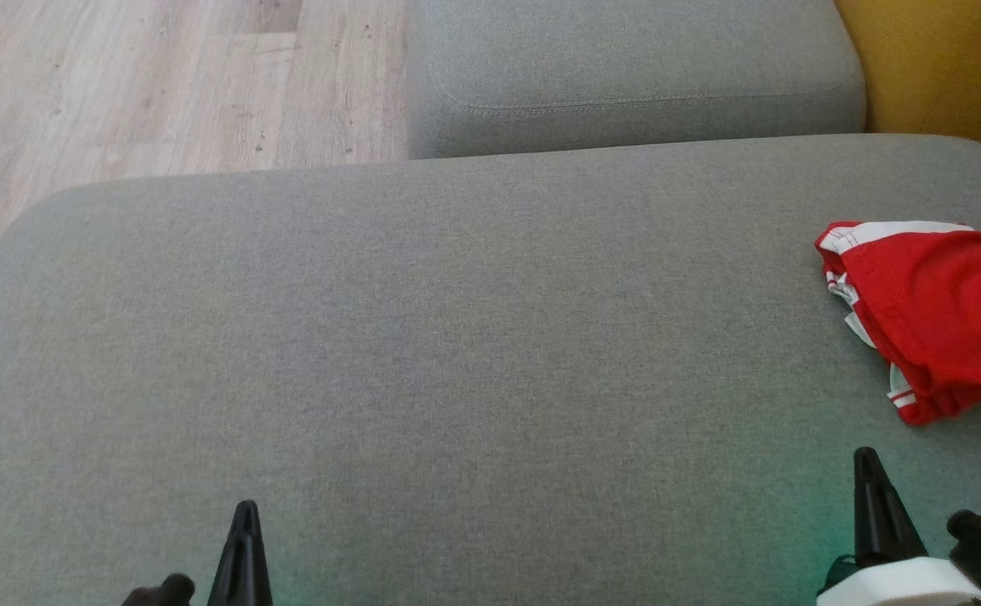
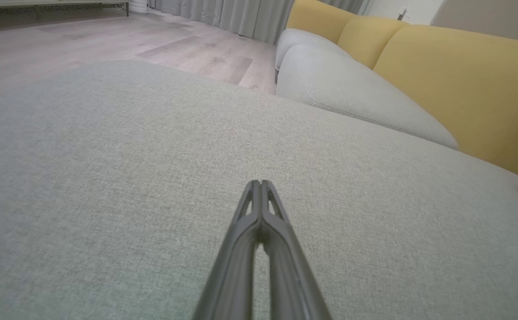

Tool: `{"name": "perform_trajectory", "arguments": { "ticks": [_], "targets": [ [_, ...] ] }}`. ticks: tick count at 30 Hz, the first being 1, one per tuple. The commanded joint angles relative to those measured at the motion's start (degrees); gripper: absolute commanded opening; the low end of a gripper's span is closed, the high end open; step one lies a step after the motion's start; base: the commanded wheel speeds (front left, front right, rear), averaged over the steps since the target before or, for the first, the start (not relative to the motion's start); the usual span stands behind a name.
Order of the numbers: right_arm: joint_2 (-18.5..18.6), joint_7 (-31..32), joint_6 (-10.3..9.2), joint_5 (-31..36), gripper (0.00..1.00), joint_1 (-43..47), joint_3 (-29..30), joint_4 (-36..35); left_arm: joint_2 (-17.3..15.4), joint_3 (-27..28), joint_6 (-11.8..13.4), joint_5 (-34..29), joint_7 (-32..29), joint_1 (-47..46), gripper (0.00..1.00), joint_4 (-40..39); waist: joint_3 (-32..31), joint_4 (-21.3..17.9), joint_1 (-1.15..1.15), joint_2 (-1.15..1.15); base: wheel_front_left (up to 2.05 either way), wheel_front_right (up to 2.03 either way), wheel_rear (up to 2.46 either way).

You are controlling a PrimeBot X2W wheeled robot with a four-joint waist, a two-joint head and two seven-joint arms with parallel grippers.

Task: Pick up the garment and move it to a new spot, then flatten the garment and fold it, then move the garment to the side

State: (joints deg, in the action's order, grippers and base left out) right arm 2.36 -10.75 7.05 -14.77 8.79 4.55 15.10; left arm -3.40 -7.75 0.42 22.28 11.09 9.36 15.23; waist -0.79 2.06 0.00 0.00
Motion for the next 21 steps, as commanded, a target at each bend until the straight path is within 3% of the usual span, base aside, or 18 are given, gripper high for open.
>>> {"name": "perform_trajectory", "arguments": {
  "ticks": [1, 21],
  "targets": [
    [0.2, 0.4, 0.08, -2.2, 0.00, -2.9, 0.3, -1.9, -0.2, 1.1, -0.5, 1.9, -0.3, -2.4, 0.00, -1.5, 0.0, 0.0, 0.00, 0.00, 0.00, 0.00, 0.00],
    [0.2, 3.5, 0.15, -16.1, 0.00, -5.1, 0.6, -1.8, -0.2, 3.3, -1.9, 14.6, -3.4, -4.8, 0.00, -1.5, 0.2, -0.4, 0.00, 0.00, 0.00, 0.00, 0.00]
  ]
}}
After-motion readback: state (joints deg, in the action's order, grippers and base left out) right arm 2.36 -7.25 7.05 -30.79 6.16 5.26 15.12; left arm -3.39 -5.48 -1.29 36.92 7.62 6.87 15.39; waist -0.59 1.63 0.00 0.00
